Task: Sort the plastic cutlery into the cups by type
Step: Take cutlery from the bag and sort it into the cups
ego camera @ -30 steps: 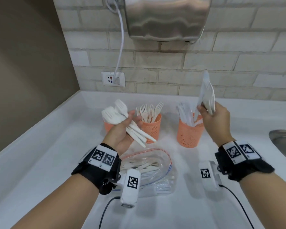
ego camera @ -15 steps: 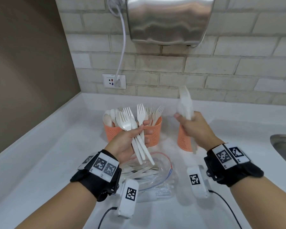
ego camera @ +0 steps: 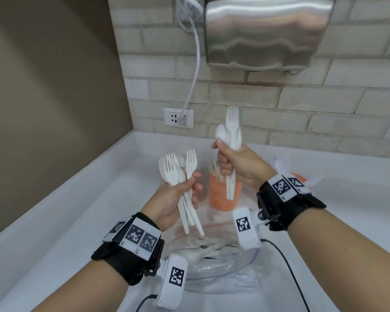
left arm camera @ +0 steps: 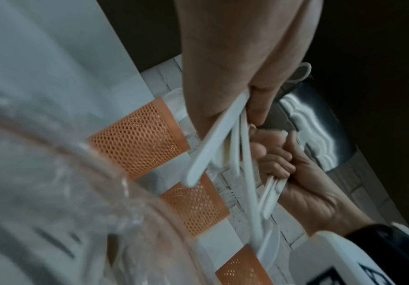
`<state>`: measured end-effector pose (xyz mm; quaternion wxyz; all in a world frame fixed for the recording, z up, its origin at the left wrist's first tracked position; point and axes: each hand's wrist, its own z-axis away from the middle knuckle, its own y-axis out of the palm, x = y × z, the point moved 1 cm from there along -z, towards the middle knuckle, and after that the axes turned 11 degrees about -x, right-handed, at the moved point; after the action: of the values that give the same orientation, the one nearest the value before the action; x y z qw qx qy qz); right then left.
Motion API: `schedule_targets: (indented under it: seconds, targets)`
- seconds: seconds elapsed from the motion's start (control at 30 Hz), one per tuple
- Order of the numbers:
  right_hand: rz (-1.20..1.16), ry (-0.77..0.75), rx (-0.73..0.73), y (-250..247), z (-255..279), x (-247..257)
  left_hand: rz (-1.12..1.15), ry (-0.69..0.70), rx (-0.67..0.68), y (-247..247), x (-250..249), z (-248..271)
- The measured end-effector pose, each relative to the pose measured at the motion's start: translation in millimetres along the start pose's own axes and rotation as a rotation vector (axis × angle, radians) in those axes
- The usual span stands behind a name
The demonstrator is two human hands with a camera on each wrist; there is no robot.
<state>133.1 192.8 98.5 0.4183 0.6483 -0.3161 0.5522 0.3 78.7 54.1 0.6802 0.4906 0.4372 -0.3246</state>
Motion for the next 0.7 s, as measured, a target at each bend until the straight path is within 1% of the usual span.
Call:
schedule_targets:
  seconds: [0.07, 0.13, 0.2, 0.27, 0.3, 0.33, 0.4, 0.47, 0.53, 0.57, 0.63, 0.67, 0.7]
  targets:
    - [0.08, 0.086, 0.172, 13.7, 4.2, -14.4, 0.034, 0.066, -0.076, -2.4, -6.4, -5.9]
    - [0.171, 0.132, 0.331, 25.2, 10.4, -30.1, 0.021, 0.109, -0.101, -5.4, -11.4, -11.1]
    - [0.219, 0.146, 0.41, 32.6, 14.2, -40.8, -0.009, 0.105, -0.108, -9.0, -12.2, -14.1]
    - [0.26, 0.121, 0.417, 33.0, 14.6, -45.5, -0.017, 0.077, -0.121, -12.8, -9.6, -15.9]
    - [0.29, 0.101, 0.395, 31.4, 14.2, -44.9, -0.005, 0.072, -0.128, -14.2, -9.0, -16.4]
    - [0.324, 0.086, 0.343, 28.0, 12.6, -42.5, 0.011, 0.073, -0.132, -16.6, -8.2, -17.6]
    - [0.383, 0.035, 0.162, 19.2, 8.9, -30.5, 0.054, 0.069, -0.142, -21.5, -7.8, -21.0]
    - [0.435, -0.094, 0.017, 11.4, 3.5, -12.1, 0.081, 0.064, -0.122, -22.3, -8.1, -25.2]
    - [0.502, -0.215, -0.045, 9.5, -2.0, 3.3, 0.11, 0.058, -0.12, -14.9, -12.2, -24.5]
    - [0.511, -0.233, -0.059, 9.8, -5.5, 6.6, 0.13, 0.056, -0.125, -10.7, -15.8, -23.0]
    - [0.487, -0.175, -0.072, 10.8, -11.3, 6.3, 0.157, 0.067, -0.123, -8.2, -19.3, -25.2]
    - [0.428, -0.127, -0.079, 10.5, -14.4, 3.5, 0.176, 0.075, -0.116, -8.7, -21.1, -25.9]
    - [0.319, -0.089, -0.101, 10.0, -16.9, 1.4, 0.2, 0.076, -0.104, -10.0, -23.5, -24.8]
